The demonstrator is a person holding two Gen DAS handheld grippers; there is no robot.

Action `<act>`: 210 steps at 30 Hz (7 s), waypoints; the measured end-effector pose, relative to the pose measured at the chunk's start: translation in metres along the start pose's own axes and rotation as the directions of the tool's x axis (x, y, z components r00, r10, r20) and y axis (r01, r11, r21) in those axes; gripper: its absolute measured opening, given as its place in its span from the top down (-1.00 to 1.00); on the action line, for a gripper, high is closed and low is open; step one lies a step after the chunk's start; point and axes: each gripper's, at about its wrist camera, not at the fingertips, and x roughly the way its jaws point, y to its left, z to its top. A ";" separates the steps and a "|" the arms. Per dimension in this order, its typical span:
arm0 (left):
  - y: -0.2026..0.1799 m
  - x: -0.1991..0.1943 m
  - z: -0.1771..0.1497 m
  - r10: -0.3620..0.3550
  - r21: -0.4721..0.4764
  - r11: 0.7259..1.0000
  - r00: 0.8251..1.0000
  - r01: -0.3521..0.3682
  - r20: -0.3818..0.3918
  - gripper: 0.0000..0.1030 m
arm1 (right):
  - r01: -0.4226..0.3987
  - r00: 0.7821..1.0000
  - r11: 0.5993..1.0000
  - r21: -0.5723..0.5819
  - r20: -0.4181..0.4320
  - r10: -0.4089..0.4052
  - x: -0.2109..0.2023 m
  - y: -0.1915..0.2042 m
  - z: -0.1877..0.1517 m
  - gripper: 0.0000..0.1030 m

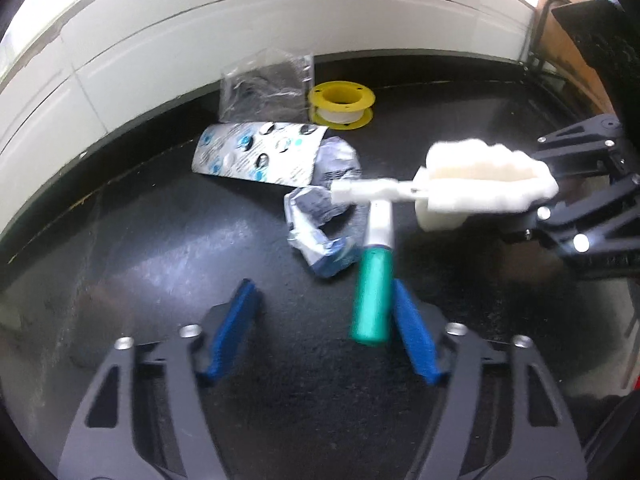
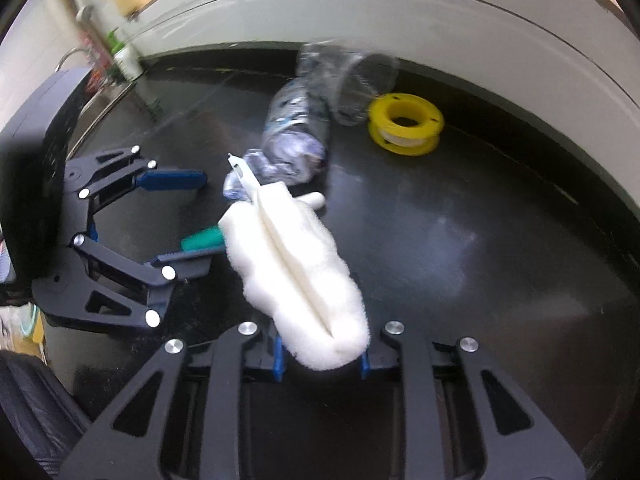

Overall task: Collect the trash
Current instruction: 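Grasp the white foam brush head with the right tool while the left tool grasps its green handle, then carry the foam brush to the black bin and open both tools over it, then move both open tools back toward the blister pack and foil on the countertop, then grasp the crumpled foil with the left tool while the right tool grasps the yellow tape roll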

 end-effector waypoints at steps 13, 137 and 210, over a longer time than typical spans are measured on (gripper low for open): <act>-0.022 -0.021 -0.007 0.021 0.015 1.000 0.999 -0.020 -0.039 0.76 | 0.040 0.998 0.996 0.074 0.041 -0.043 -0.028 -0.006 -0.014 0.51; 0.055 -0.265 -0.234 0.230 -0.496 0.853 0.969 -0.159 0.086 -0.87 | 0.127 0.972 0.989 -0.081 0.208 -0.108 -0.138 0.283 -0.022 -0.78; 0.013 0.007 0.006 -0.004 -0.309 0.951 0.999 -0.010 -0.044 0.17 | 0.116 0.988 0.981 0.156 0.080 -0.129 0.024 -0.025 0.071 -0.07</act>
